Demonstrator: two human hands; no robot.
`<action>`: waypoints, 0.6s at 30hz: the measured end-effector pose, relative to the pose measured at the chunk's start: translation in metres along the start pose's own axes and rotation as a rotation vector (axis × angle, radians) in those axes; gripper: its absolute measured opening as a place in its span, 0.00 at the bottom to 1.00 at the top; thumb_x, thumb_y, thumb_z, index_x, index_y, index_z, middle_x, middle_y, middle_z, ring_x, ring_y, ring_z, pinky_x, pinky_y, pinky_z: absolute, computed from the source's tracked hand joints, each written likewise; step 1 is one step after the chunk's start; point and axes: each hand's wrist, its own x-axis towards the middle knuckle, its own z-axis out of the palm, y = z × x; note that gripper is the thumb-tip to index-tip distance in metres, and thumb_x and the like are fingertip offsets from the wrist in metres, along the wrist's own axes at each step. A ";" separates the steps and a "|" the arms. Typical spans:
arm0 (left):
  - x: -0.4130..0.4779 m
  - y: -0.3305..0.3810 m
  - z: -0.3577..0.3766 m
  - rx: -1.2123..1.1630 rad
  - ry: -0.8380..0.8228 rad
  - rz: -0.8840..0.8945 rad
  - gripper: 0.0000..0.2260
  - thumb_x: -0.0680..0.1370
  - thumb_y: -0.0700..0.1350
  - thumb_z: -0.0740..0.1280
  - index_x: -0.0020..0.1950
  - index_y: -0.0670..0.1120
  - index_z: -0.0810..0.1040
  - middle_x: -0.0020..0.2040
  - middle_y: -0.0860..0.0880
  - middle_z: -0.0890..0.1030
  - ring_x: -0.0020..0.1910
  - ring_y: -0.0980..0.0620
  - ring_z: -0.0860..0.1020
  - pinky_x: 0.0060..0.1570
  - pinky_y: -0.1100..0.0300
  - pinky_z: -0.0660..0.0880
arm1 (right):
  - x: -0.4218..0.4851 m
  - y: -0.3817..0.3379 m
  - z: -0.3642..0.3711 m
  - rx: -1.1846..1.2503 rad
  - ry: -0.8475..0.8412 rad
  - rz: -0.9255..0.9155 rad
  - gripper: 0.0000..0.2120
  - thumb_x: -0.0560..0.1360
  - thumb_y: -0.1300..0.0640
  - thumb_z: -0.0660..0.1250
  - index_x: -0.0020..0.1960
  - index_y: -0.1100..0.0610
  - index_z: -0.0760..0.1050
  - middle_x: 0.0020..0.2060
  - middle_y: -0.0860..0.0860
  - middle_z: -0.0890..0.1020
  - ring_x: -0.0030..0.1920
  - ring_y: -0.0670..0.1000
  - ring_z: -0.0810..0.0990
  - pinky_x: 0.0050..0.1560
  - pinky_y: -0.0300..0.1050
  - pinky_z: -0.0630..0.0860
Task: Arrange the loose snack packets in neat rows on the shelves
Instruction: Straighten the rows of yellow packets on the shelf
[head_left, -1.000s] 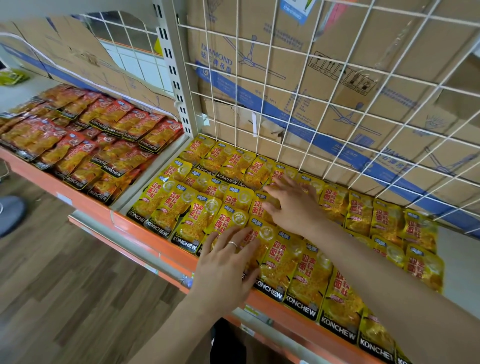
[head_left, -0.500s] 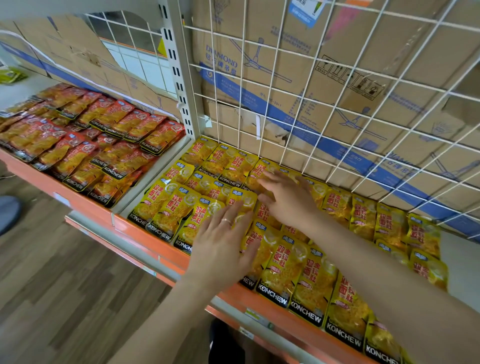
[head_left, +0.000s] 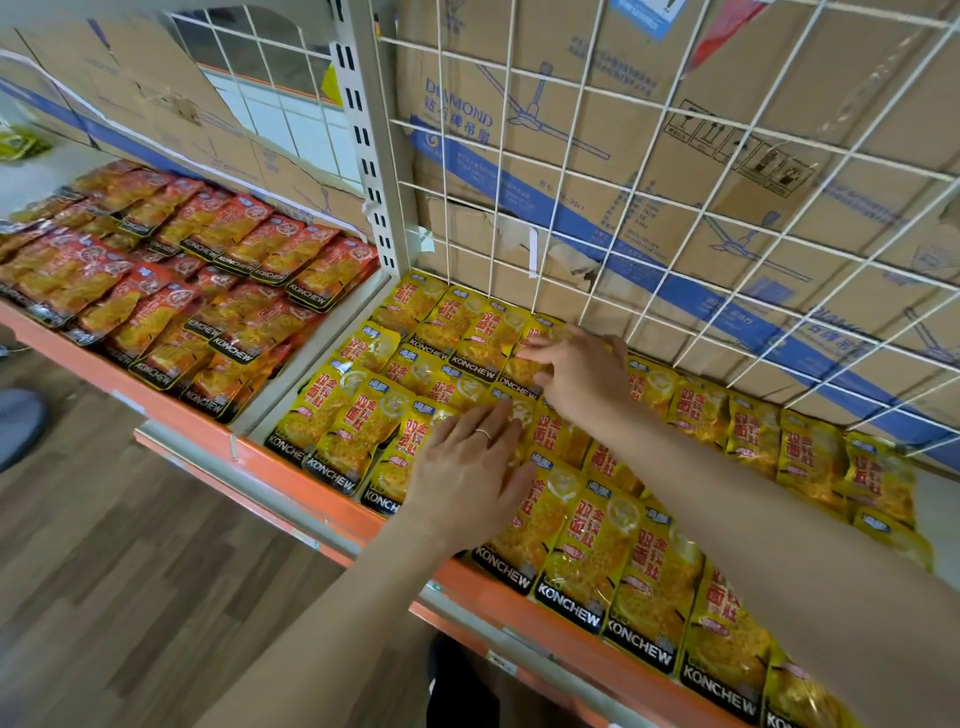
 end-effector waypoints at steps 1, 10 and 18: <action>-0.001 0.000 0.000 0.001 0.009 0.000 0.23 0.80 0.58 0.58 0.66 0.46 0.80 0.71 0.46 0.76 0.69 0.45 0.74 0.66 0.45 0.72 | 0.001 0.000 -0.001 -0.007 0.002 0.003 0.20 0.78 0.59 0.67 0.65 0.40 0.78 0.68 0.37 0.75 0.76 0.48 0.61 0.74 0.55 0.51; -0.001 0.003 0.006 0.027 0.023 -0.004 0.25 0.81 0.58 0.57 0.70 0.45 0.77 0.73 0.45 0.74 0.71 0.44 0.73 0.71 0.43 0.67 | 0.002 -0.003 -0.007 -0.062 0.035 0.004 0.13 0.77 0.54 0.69 0.60 0.41 0.81 0.63 0.41 0.80 0.67 0.49 0.71 0.68 0.53 0.59; -0.025 -0.003 -0.014 -0.003 0.097 -0.039 0.21 0.83 0.52 0.58 0.73 0.47 0.74 0.74 0.49 0.73 0.72 0.47 0.71 0.76 0.48 0.60 | -0.006 -0.027 -0.005 -0.172 -0.126 -0.073 0.24 0.75 0.39 0.68 0.70 0.42 0.73 0.73 0.38 0.69 0.75 0.49 0.62 0.73 0.63 0.53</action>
